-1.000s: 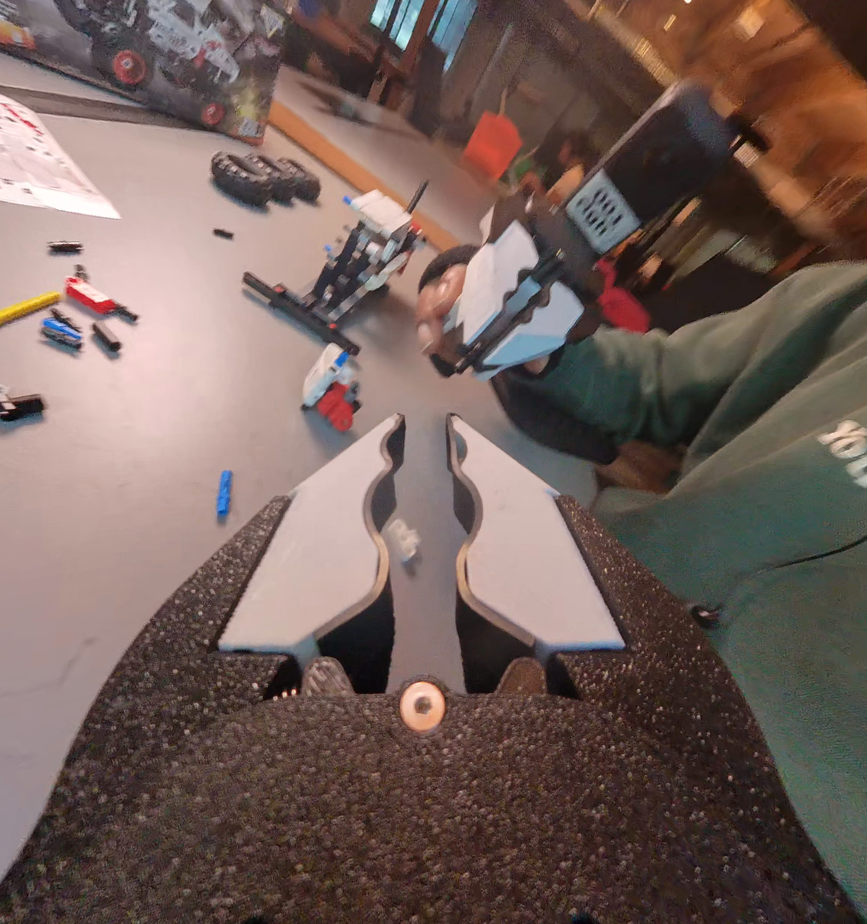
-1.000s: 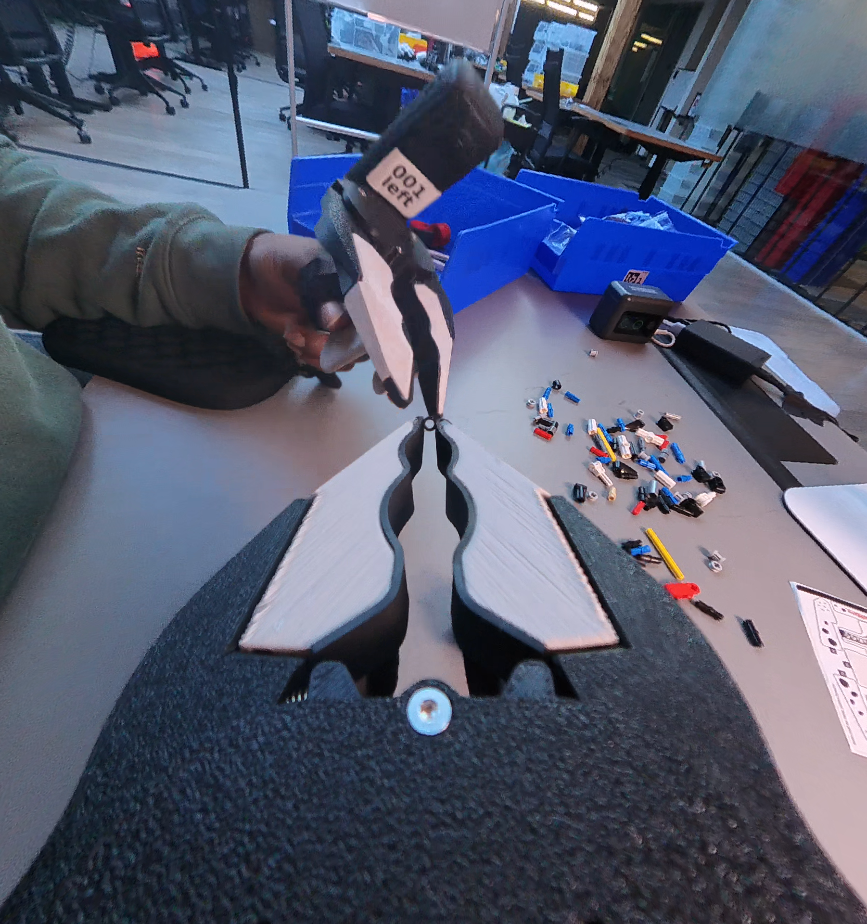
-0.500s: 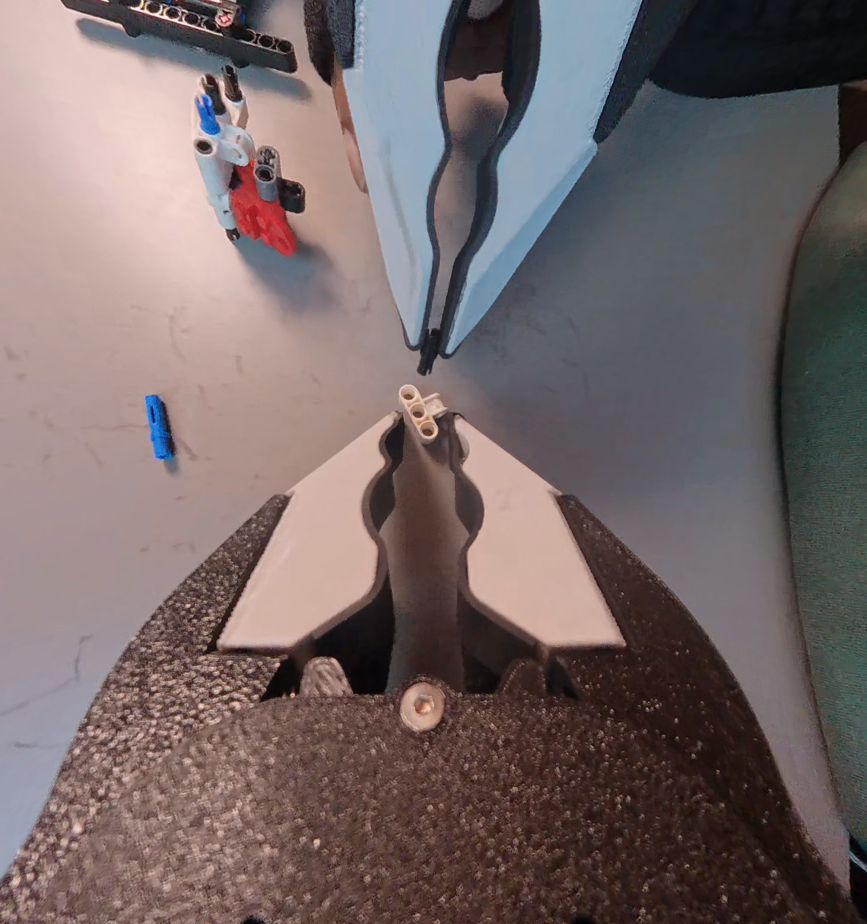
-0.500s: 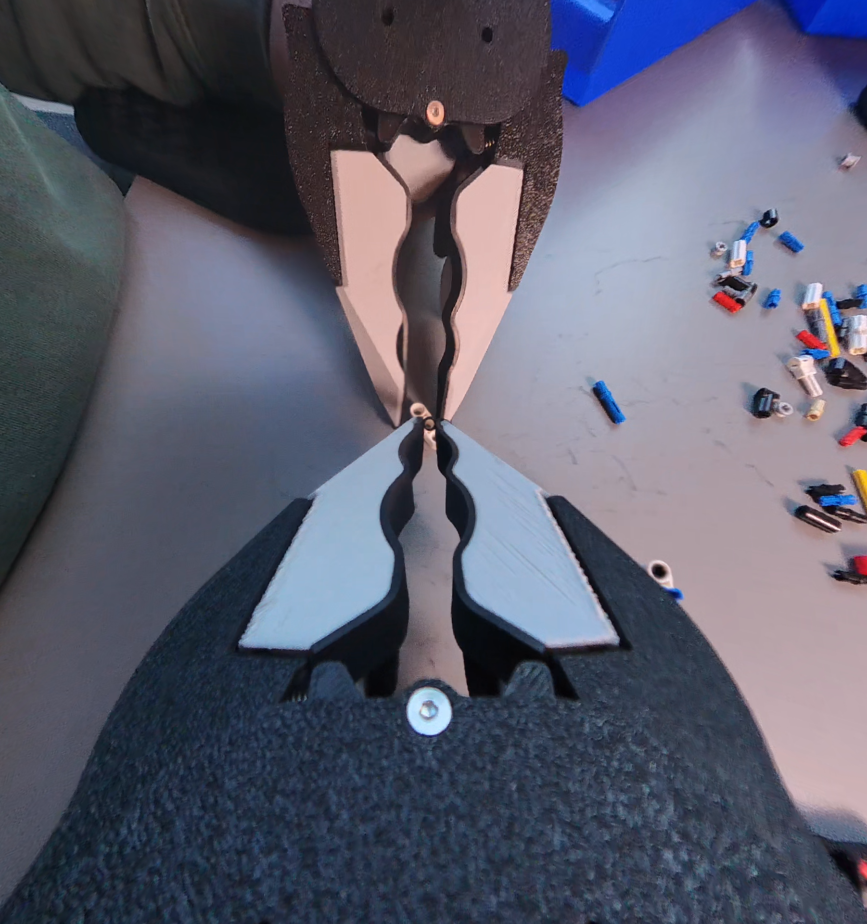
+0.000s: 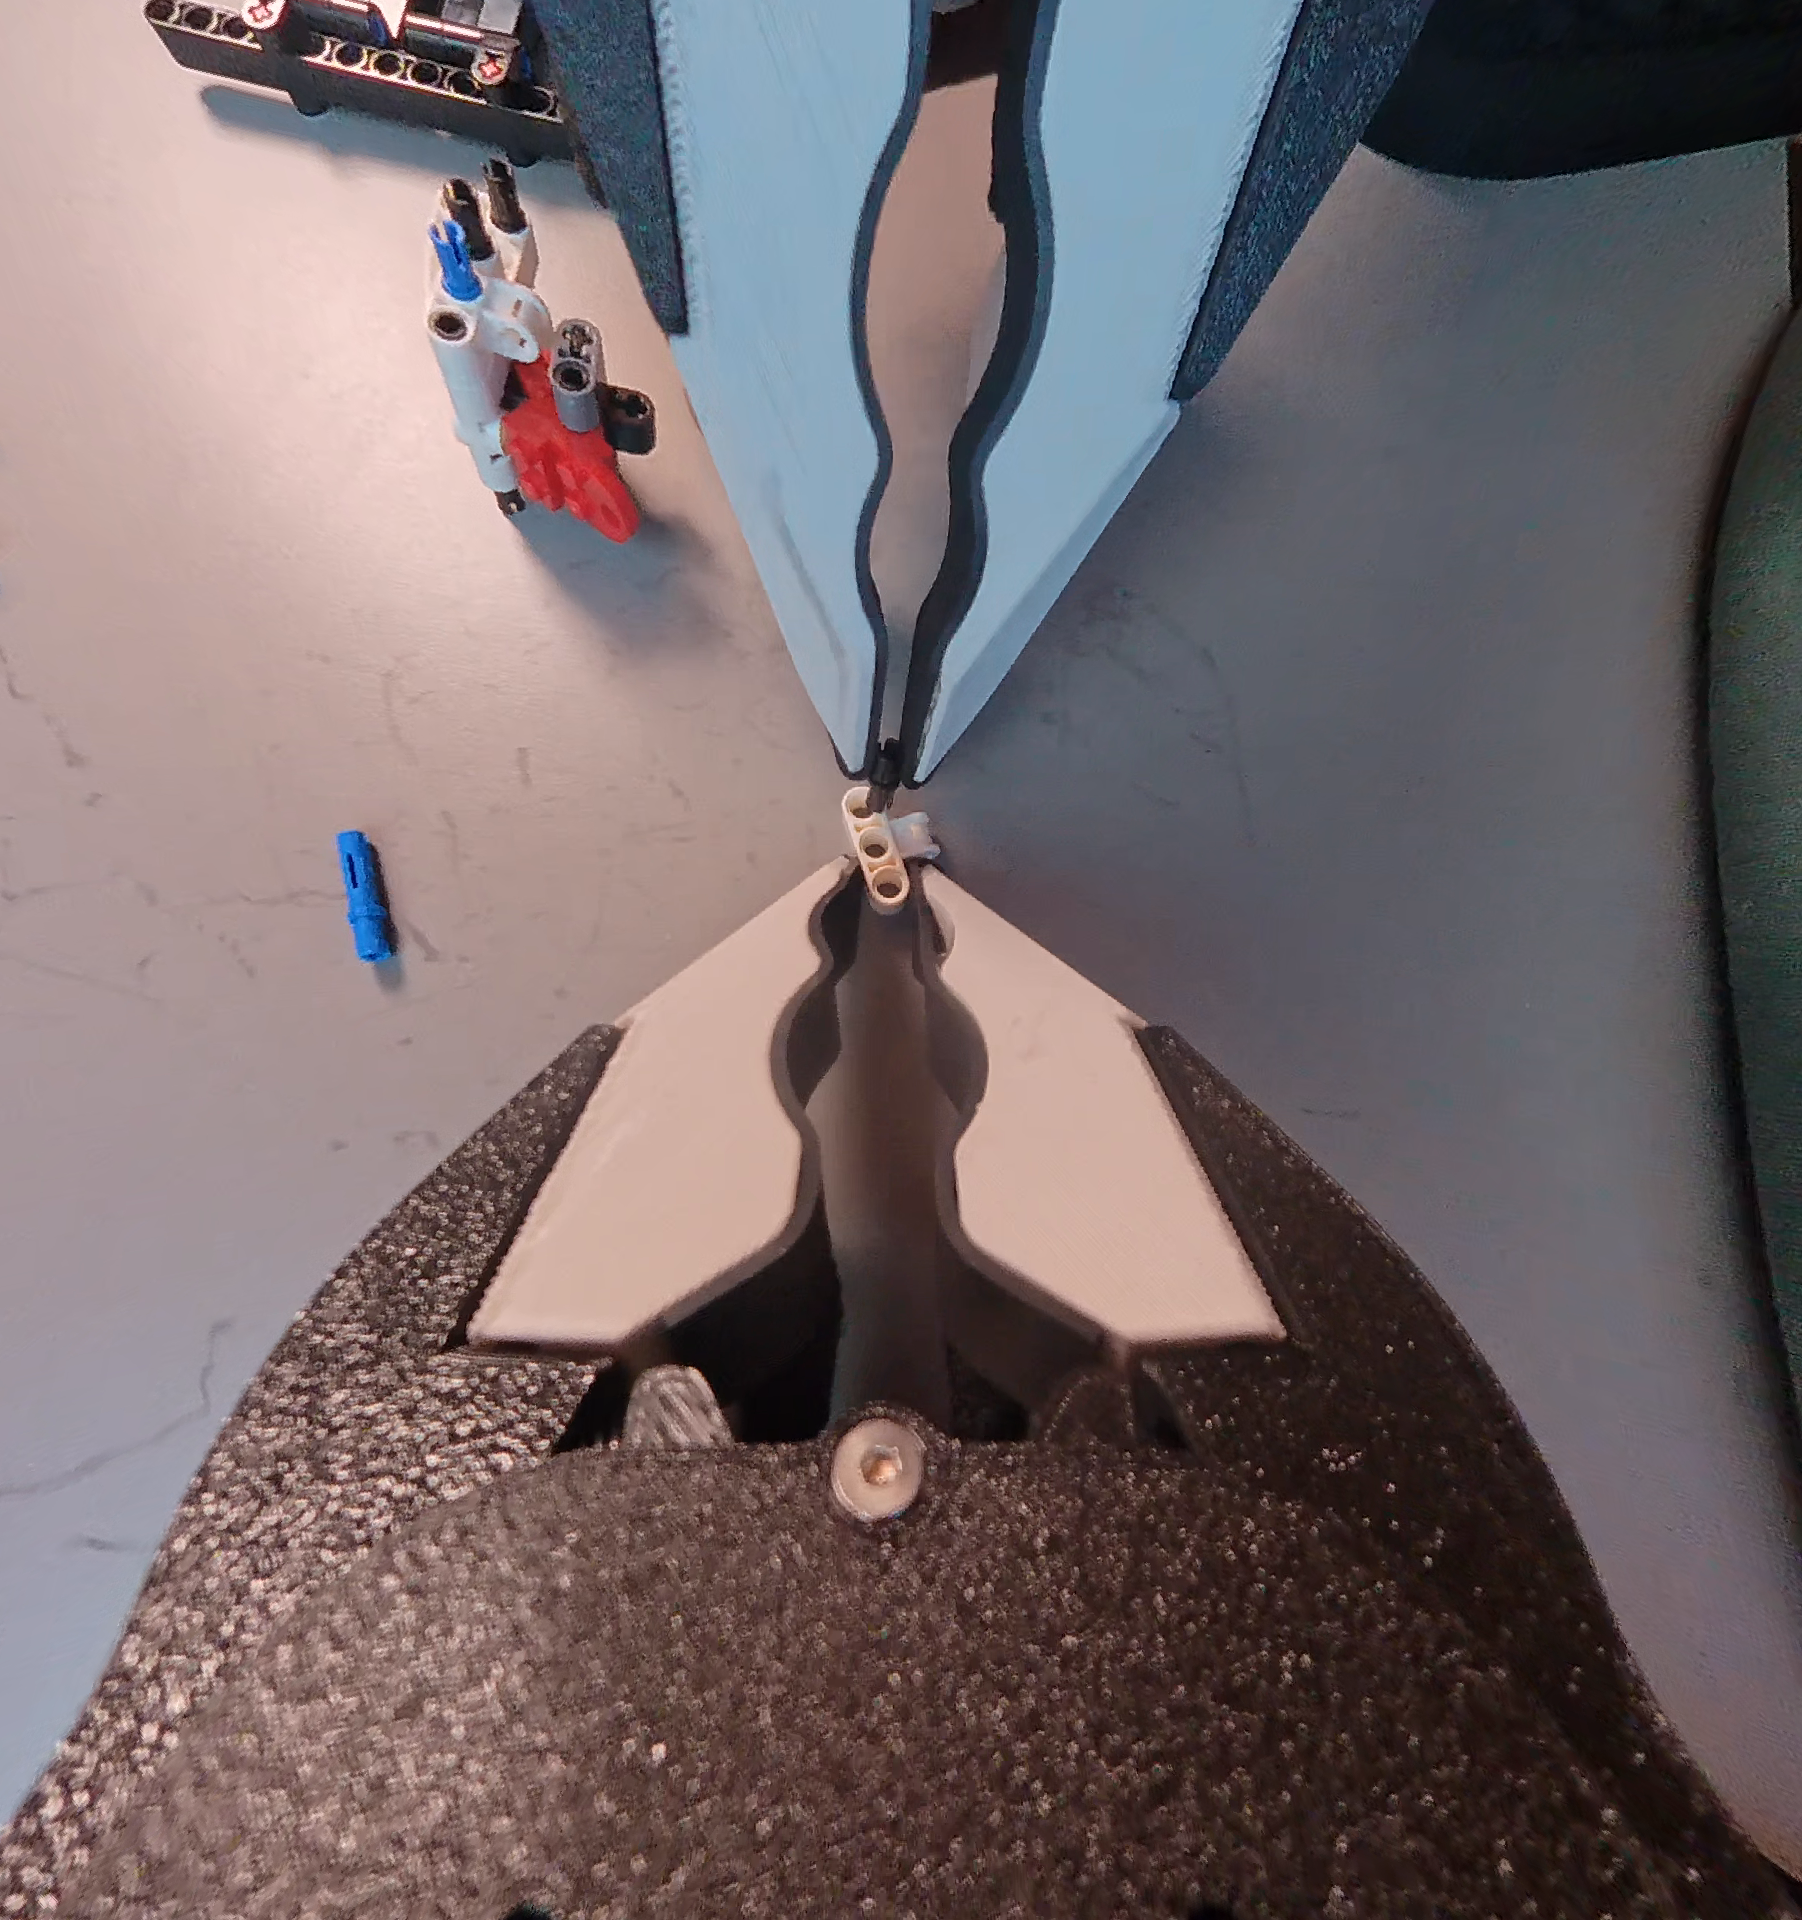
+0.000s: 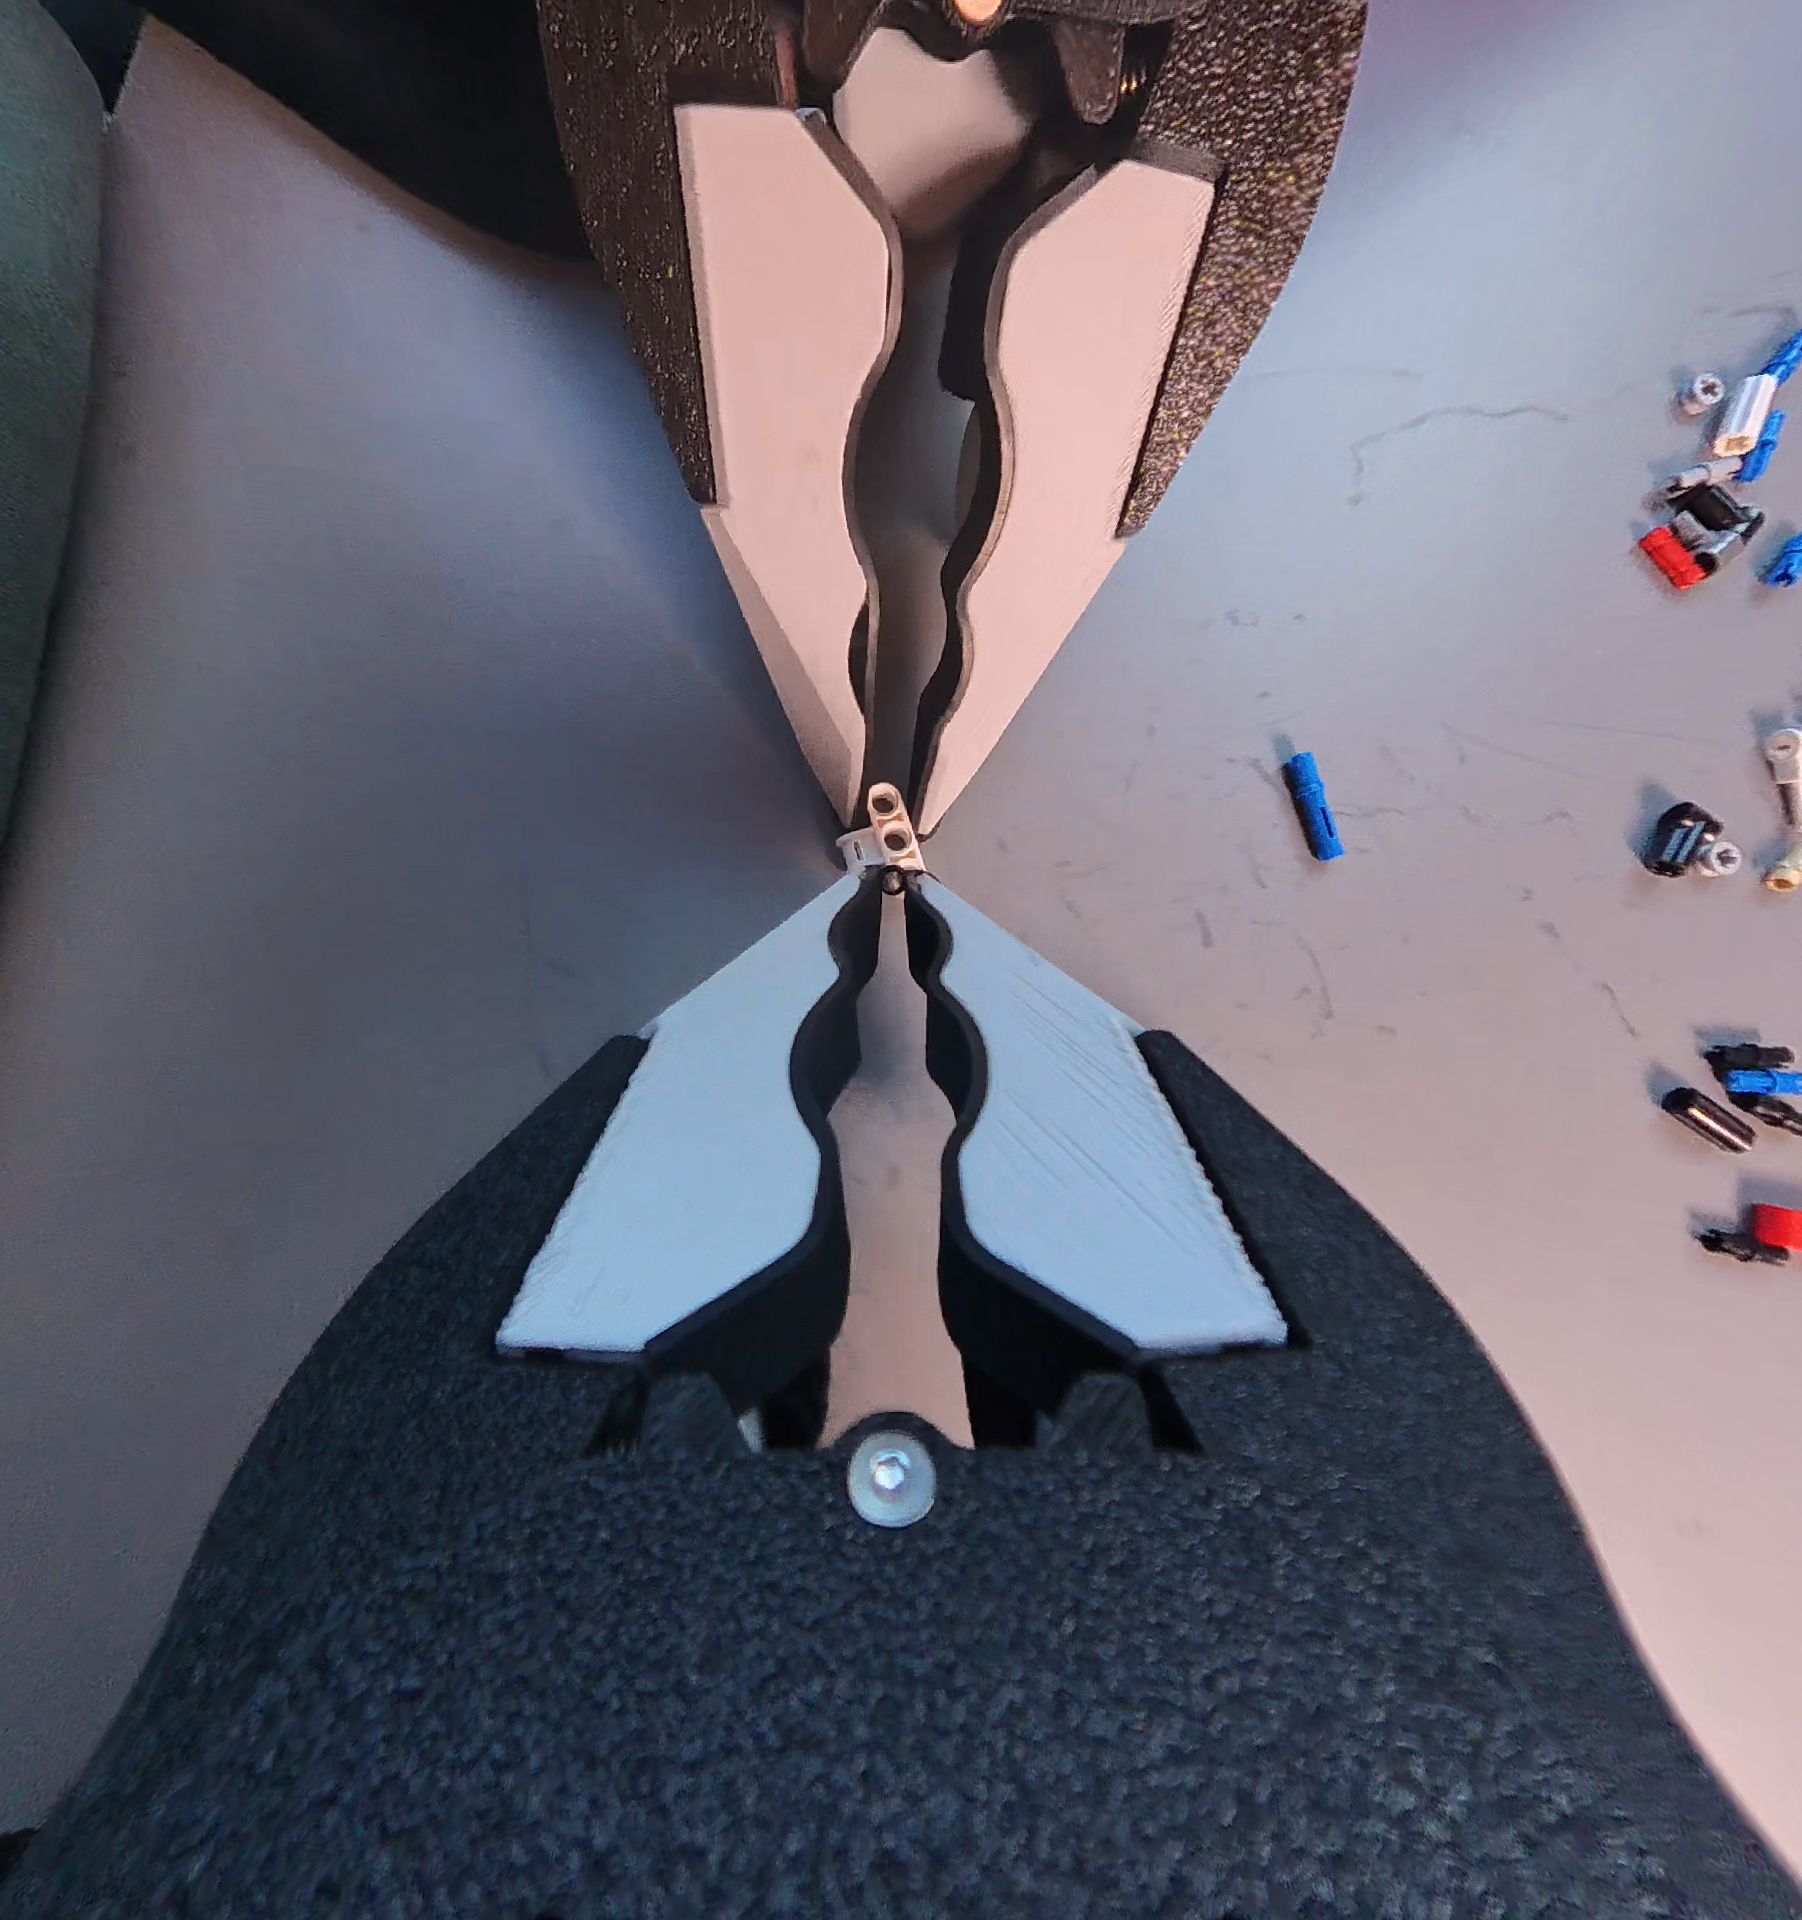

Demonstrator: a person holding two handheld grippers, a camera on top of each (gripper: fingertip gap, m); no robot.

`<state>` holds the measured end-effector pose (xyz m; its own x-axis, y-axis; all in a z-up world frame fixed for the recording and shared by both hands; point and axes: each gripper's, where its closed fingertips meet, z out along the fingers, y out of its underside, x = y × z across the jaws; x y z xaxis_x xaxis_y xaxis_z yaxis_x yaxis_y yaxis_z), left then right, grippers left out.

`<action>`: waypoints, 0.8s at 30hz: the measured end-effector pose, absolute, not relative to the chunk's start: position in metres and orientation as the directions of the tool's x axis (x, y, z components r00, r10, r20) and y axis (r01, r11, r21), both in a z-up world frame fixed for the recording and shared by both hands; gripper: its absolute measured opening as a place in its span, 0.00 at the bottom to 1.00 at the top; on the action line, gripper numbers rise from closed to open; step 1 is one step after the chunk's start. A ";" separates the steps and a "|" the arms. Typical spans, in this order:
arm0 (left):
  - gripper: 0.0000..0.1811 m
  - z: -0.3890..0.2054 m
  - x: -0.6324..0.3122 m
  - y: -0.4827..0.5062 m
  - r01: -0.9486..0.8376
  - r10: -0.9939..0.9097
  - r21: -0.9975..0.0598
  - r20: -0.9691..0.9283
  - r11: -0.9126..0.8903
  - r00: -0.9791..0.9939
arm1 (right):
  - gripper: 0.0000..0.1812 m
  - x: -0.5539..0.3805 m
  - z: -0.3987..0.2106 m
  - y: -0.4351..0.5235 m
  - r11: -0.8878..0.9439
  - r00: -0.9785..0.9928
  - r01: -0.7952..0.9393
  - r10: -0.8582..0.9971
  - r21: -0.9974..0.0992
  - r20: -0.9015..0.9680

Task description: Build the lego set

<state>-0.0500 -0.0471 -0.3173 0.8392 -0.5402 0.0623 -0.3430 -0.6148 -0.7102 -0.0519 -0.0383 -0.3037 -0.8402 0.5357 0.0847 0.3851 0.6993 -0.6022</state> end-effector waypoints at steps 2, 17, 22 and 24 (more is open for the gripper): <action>0.05 -0.317 -0.050 -0.047 -0.343 -0.542 -0.712 0.063 -0.613 0.838 | 0.02 -0.053 -0.303 -0.038 0.730 -0.854 0.380 0.513 -0.568 0.088; 0.05 -0.317 -0.050 -0.048 -0.326 -0.547 -0.718 0.090 -0.615 0.833 | 0.02 -0.054 -0.303 -0.038 0.797 -0.899 0.377 0.438 -0.472 0.022; 0.05 -0.317 -0.050 -0.048 -0.317 -0.544 -0.718 0.102 -0.620 0.833 | 0.02 -0.054 -0.303 -0.038 0.805 -0.914 0.374 0.404 -0.461 -0.036; 0.04 -0.317 -0.050 -0.048 -0.311 -0.539 -0.717 0.105 -0.623 0.836 | 0.02 -0.052 -0.310 -0.036 0.835 -0.925 0.350 0.379 -0.425 -0.018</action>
<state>-0.0499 -0.0480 -0.3168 0.8358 -0.5389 0.1052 -0.3115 -0.6232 -0.7174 -0.0519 -0.0364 -0.3097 -0.9253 0.3788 -0.0180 0.3500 0.8348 -0.4249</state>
